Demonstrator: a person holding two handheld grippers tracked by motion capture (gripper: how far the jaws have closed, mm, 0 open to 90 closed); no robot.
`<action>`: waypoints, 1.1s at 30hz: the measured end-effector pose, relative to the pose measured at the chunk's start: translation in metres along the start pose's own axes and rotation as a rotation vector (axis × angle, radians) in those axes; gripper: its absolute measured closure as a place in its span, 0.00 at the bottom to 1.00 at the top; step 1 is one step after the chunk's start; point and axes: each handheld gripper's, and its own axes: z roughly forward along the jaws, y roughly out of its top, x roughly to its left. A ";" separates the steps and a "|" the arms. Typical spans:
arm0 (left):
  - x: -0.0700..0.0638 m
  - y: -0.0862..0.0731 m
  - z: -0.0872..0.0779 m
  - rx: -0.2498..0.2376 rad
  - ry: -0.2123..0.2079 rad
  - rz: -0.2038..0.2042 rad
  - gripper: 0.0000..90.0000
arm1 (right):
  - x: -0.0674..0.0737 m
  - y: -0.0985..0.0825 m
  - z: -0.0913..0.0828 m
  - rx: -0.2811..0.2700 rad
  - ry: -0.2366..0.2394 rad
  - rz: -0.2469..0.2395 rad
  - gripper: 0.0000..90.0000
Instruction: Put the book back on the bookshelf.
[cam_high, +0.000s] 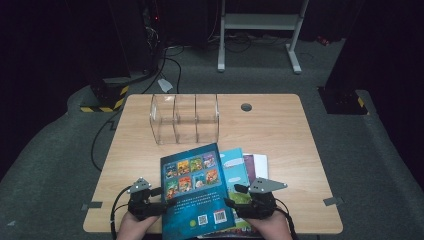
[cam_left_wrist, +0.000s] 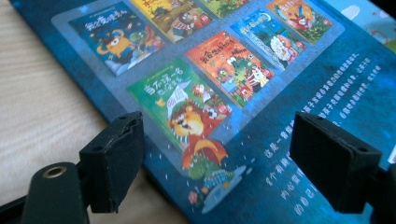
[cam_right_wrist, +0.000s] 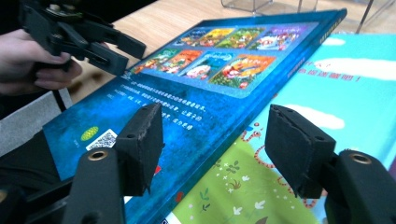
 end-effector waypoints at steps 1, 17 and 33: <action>0.000 0.000 0.000 0.000 0.000 0.000 0.20 | 0.001 0.001 0.000 0.008 -0.010 -0.002 0.41; 0.007 -0.007 0.006 0.040 -0.014 -0.059 0.16 | 0.007 0.007 0.002 0.060 -0.096 -0.002 0.40; 0.000 -0.005 0.013 0.005 -0.005 -0.051 0.29 | 0.003 0.004 0.006 0.070 -0.133 0.025 0.35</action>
